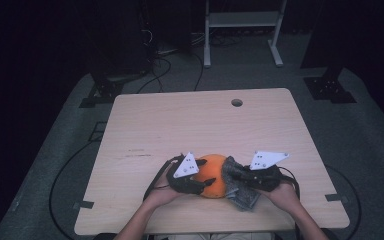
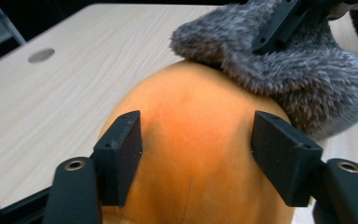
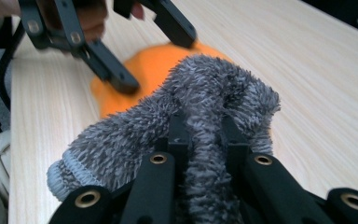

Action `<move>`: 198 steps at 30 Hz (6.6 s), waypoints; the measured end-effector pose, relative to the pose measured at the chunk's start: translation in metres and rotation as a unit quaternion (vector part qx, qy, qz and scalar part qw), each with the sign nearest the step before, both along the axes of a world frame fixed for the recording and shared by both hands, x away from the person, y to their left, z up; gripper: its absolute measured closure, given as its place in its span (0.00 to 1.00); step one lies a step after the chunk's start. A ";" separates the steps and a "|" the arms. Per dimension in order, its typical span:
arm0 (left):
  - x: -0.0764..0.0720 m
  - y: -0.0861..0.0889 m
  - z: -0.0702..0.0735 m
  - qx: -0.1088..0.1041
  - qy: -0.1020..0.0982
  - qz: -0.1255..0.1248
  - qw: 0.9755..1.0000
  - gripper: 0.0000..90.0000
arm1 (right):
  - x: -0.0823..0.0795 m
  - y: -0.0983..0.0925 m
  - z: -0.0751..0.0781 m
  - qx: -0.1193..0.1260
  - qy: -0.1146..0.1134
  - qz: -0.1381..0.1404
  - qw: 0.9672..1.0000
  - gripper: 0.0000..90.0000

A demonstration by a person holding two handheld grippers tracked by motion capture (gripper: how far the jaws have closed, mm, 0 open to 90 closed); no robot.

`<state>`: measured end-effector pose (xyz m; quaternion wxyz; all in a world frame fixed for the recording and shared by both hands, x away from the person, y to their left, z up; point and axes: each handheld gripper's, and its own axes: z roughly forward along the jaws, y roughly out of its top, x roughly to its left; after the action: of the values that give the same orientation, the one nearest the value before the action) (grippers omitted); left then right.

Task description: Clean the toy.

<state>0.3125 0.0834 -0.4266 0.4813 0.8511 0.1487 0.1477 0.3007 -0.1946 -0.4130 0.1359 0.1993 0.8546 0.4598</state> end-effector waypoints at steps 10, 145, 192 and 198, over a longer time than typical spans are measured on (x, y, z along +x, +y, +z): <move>0.007 0.010 -0.005 -0.001 0.029 0.011 1.000 0.42 | -0.001 -0.009 0.002 0.049 0.026 0.003 0.998 0.87; 0.009 0.015 0.006 -0.019 0.037 -0.007 0.999 0.25 | 0.006 -0.011 -0.016 0.010 0.047 -0.016 0.999 0.88; 0.014 0.021 -0.005 -0.019 0.063 -0.025 0.998 0.38 | 0.008 -0.012 -0.017 0.033 0.052 -0.026 0.998 0.88; 0.015 0.026 -0.007 -0.029 0.071 -0.024 0.997 0.37 | 0.013 -0.023 -0.027 -0.006 0.069 -0.040 0.997 0.88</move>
<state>0.3273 0.1098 -0.4334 0.4972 0.8486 0.1664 0.0706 0.3135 -0.2176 -0.4403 0.0960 0.2636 0.8561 0.4340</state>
